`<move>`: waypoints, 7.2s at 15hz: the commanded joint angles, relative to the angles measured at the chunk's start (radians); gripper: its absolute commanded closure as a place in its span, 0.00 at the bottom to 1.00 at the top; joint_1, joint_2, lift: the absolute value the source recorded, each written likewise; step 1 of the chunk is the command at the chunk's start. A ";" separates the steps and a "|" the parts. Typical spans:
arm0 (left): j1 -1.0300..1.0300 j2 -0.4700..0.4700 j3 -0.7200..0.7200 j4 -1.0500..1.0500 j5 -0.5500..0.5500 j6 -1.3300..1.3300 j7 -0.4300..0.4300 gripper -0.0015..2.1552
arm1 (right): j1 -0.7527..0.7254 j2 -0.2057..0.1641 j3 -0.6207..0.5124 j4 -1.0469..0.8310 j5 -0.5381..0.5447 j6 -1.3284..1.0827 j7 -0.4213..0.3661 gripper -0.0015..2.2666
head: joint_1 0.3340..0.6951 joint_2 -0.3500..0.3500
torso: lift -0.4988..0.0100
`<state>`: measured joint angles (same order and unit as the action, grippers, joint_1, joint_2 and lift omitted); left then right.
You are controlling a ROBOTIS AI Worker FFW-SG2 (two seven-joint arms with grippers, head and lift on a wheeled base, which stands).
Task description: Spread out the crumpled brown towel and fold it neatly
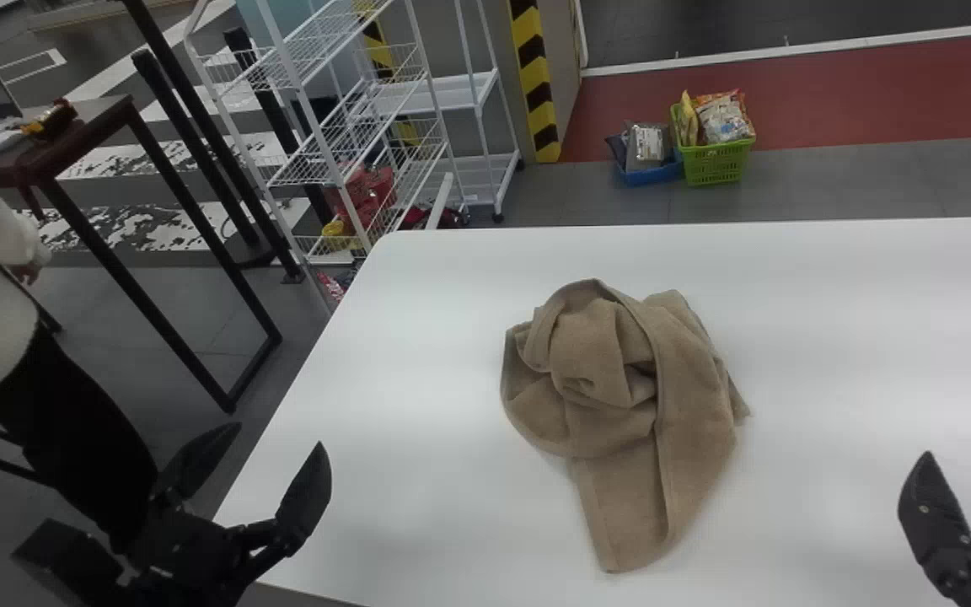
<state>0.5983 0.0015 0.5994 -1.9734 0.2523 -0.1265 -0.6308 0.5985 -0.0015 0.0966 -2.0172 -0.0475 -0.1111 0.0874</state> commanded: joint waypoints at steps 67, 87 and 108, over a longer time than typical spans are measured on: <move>0.000 -0.004 0.020 0.025 0.010 0.000 -0.107 0.00 | -0.477 0.002 0.540 0.051 0.202 1.123 0.164 0.10 | 1.00 1.00 | 0.73; -0.023 -0.004 0.010 0.028 -0.002 0.009 -0.113 0.00 | -0.557 0.002 0.558 0.075 0.224 1.239 0.158 0.21 | 1.00 1.00 | 0.73; -0.029 -0.004 0.023 0.042 0.009 0.009 -0.127 0.00 | -0.424 0.002 0.298 -0.054 0.049 0.828 0.124 0.47 | 1.00 1.00 | 0.73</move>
<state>0.5688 0.0015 0.6215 -1.9313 0.2588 -0.1172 -0.7578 0.1550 -0.0015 0.4329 -2.0315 0.0227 0.7382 0.2099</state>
